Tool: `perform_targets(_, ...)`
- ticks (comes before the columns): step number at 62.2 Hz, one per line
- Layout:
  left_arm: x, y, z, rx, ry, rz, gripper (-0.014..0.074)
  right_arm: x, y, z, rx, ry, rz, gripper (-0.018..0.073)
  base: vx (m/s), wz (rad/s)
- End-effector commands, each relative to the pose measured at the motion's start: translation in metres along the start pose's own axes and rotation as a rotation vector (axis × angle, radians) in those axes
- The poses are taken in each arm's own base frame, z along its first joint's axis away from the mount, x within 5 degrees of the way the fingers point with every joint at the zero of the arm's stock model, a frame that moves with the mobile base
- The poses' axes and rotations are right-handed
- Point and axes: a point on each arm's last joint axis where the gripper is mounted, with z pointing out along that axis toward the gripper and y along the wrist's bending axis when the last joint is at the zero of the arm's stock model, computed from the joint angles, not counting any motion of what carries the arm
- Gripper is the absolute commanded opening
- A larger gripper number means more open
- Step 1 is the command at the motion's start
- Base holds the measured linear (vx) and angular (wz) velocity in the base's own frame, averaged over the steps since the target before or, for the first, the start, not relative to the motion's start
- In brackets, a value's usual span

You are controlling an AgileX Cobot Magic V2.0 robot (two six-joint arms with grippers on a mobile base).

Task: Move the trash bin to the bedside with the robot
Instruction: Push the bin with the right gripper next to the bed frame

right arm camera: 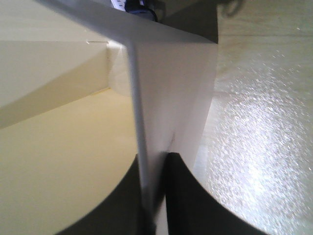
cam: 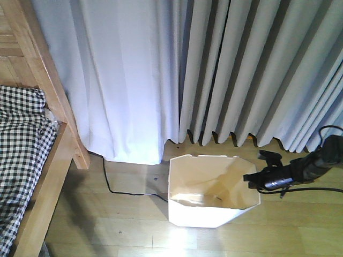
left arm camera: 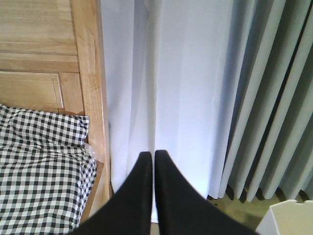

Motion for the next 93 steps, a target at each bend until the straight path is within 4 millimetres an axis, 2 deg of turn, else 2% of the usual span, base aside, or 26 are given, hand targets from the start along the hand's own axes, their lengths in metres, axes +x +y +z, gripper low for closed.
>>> perform_targets(1,0.002,0.0,0.002,0.006,-0.054,-0.017,-0.0006,-0.045,0.028,-0.021,-0.181,-0.091,0.013,-0.0006,0.0,0.0)
perform_targets(25,0.002,0.0,0.002,0.006,-0.054,-0.017,-0.0006,-0.044,0.048,0.02,-0.143,0.001,-0.008,-0.0002,0.0,0.0)
perform_targets(40,0.002,0.0,0.002,0.006,-0.054,-0.017,-0.0006,-0.042,0.047,0.021,-0.139,0.012,0.042,0.0034,0.0,0.0)
perform_targets(76,0.002,0.0,0.002,0.006,-0.054,-0.017,-0.0006,-0.044,0.043,0.021,-0.106,-0.002,0.034,0.0293,0.0,0.0)
perform_targets(85,0.002,0.0,0.002,0.006,-0.054,-0.017,-0.0006,-0.045,0.039,0.018,-0.1,-0.012,0.043,0.0312,0.0,0.0)
perform_targets(93,0.002,0.0,0.002,0.006,-0.054,-0.017,-0.0006,-0.051,0.026,0.007,-0.099,-0.035,0.069,0.0312,0.0,0.0)
